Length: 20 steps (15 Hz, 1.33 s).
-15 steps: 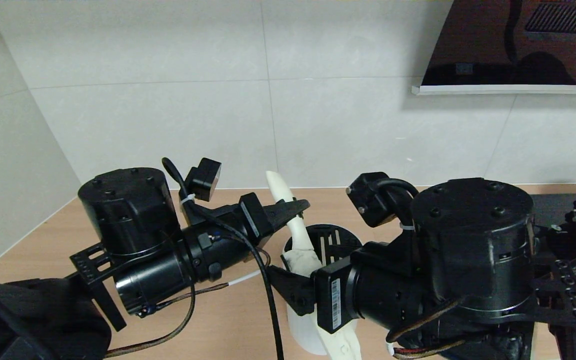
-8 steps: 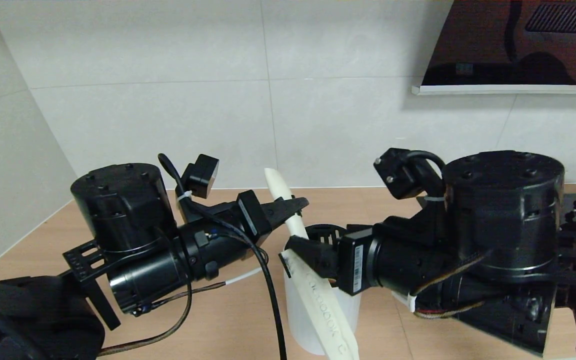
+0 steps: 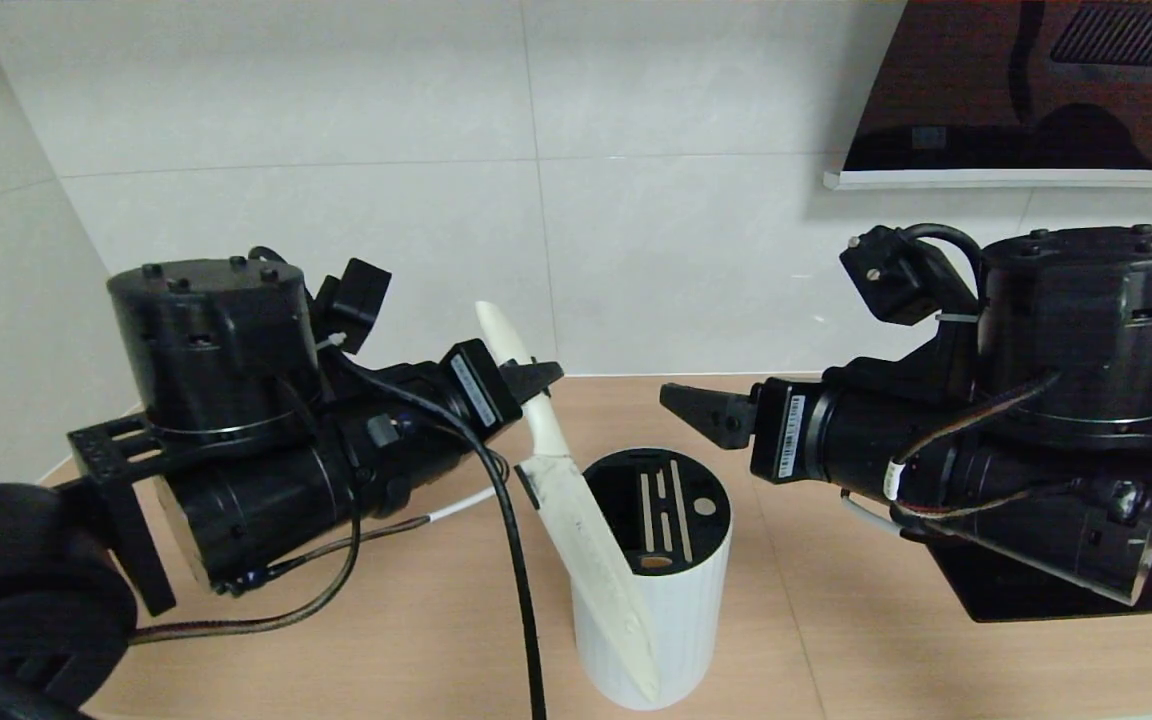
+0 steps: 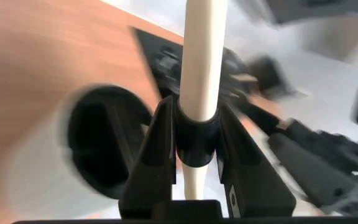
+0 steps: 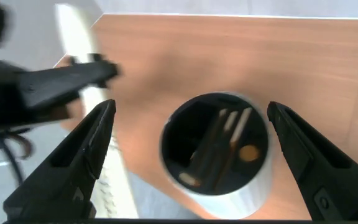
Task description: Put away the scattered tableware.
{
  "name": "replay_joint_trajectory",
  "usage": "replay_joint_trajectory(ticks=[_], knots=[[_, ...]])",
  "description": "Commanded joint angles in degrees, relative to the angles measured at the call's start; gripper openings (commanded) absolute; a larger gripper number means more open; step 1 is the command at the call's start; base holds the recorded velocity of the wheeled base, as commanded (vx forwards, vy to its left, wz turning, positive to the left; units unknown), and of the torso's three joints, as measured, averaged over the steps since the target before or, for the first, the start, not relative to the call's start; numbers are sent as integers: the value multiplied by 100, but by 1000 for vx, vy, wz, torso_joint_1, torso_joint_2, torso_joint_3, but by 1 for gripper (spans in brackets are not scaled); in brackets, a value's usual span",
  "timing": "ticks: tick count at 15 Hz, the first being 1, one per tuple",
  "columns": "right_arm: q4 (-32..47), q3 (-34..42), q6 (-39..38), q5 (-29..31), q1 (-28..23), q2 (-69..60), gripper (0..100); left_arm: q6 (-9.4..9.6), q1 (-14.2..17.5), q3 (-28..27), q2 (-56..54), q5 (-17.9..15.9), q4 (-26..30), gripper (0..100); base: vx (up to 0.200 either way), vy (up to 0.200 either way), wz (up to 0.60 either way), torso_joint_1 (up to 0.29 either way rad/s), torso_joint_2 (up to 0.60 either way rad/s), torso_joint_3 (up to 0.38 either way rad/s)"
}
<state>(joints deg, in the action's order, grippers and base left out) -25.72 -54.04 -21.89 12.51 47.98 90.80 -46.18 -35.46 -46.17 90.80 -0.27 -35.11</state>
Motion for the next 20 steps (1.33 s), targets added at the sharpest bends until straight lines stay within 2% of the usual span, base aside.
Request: replay_joint_trajectory(ticks=[1,2,3,4,5,6,7,8,10,11,12,13,17,20], knots=[[-3,8,1,-3,-70,0,100,223,-92,-340,-255,326,294,0,0,0,0,0,0,0],[-3,8,1,-3,-105,17,100,425,-172,-402,-282,581,373,0,0,0,0,0,0,0],[-3,-1,1,-3,-114,61,100,979,-330,-428,-247,1205,356,0,0,0,0,0,0,0],[-3,-1,1,-3,-122,79,100,1243,-435,-464,-220,1547,329,0,0,0,0,0,0,0],[-3,-1,1,-3,-122,79,100,1392,-479,-490,-194,1723,285,0,0,0,0,0,0,0],[-3,-10,1,-3,-131,79,100,1630,-506,-534,-167,1934,136,0,0,0,0,0,0,0],[-3,-19,1,-3,-193,61,100,2139,-514,-604,-53,2233,-339,0,0,0,0,0,0,0],[-3,-19,1,-3,-202,61,100,2464,-532,-683,96,2488,-752,0,0,0,0,0,0,0],[-3,-45,1,-3,-281,79,100,3062,-725,-762,421,2980,-1306,0,0,0,0,0,0,0],[-3,-45,1,-11,-307,114,100,3238,-831,-736,553,3244,-1508,0,0,0,0,0,0,0],[-12,-45,1,-3,-325,167,100,3379,-883,-727,650,3490,-1683,0,0,0,0,0,0,0],[-12,-45,1,-11,-325,202,100,3458,-980,-710,668,3595,-1842,0,0,0,0,0,0,0],[-29,-45,1,-11,-325,263,100,3466,-1279,-525,676,3595,-1886,0,0,0,0,0,0,0],[-29,-36,1,-11,-325,263,100,3458,-1358,-481,914,3604,-1947,0,0,0,0,0,0,0]])
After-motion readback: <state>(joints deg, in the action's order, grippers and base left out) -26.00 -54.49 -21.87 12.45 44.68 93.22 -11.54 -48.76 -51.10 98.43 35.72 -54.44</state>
